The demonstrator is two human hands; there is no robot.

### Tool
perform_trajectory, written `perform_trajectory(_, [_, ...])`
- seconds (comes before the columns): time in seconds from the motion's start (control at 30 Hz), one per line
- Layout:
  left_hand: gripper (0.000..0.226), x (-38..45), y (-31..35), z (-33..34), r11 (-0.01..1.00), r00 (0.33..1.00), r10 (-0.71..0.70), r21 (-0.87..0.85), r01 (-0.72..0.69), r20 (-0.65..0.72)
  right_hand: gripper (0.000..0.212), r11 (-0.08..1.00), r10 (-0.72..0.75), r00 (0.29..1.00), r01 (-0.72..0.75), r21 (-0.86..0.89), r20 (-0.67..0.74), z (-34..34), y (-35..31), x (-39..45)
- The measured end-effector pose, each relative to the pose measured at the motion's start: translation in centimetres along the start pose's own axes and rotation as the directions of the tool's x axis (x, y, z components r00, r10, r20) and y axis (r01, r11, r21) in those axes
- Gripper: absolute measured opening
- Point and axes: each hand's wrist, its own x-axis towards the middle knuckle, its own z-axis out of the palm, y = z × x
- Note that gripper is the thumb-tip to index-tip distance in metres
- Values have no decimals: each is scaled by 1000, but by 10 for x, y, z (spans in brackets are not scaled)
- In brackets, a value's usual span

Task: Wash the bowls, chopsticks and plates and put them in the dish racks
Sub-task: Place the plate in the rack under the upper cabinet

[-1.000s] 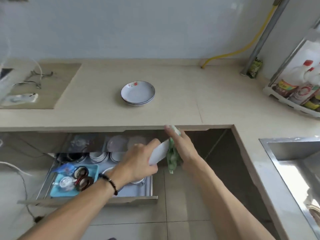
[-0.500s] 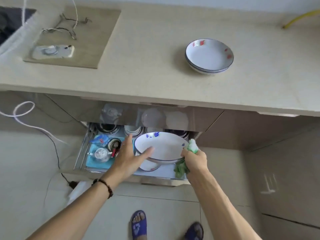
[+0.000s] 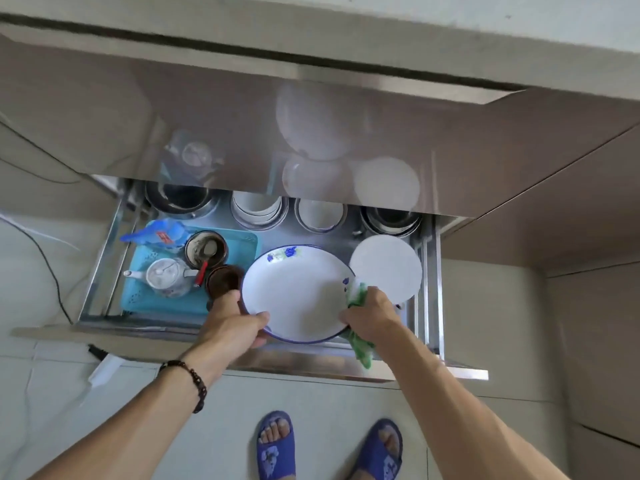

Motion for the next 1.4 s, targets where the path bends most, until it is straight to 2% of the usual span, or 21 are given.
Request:
perform_trajectory(0.1, [31,41,-16,13,999,1000,-5,48,6,-19,45,993,33,999,-33,-109,-2,24,12,42])
perform_trajectory(0.2, [36,72,-26,24,993,999,24,119,-19,-39,51,988,88,996,-90,-124,-19,46,28,71])
perform_trajectory(0.37, [40,110,-45,35,974,998,68,220,-62,-16,49,985,130,991,-134,-111,-46,72,51,101])
perform_trajectory(0.57, [41,142,-60,41,966,995,96,241,-96,12,52,987,130,988,-136,-80,-83,89,65,122])
perform_trajectory(0.73, [52,157,-65,43,967,996,87,238,-93,34,46,991,122,990,-125,-41,-76,88,68,130])
perform_trajectory(0.83, [55,163,-66,48,970,996,92,226,-93,17,45,994,112,991,-112,7,-73,90,70,136])
perform_trajectory(0.97, [60,168,-62,54,964,993,117,241,-112,-6,39,995,101,990,-103,-16,-99,88,70,138])
perform_trajectory(1.07, [57,166,-56,57,965,993,115,240,-108,-12,34,996,71,994,-75,-45,-83,82,70,140])
perform_trajectory(1.23, [45,163,-53,61,975,998,35,217,-44,46,38,993,38,996,-47,-109,-77,77,67,139])
perform_trajectory(1.4, [73,162,-53,65,976,997,-25,217,8,78,42,981,1,993,-25,-192,-121,65,69,128])
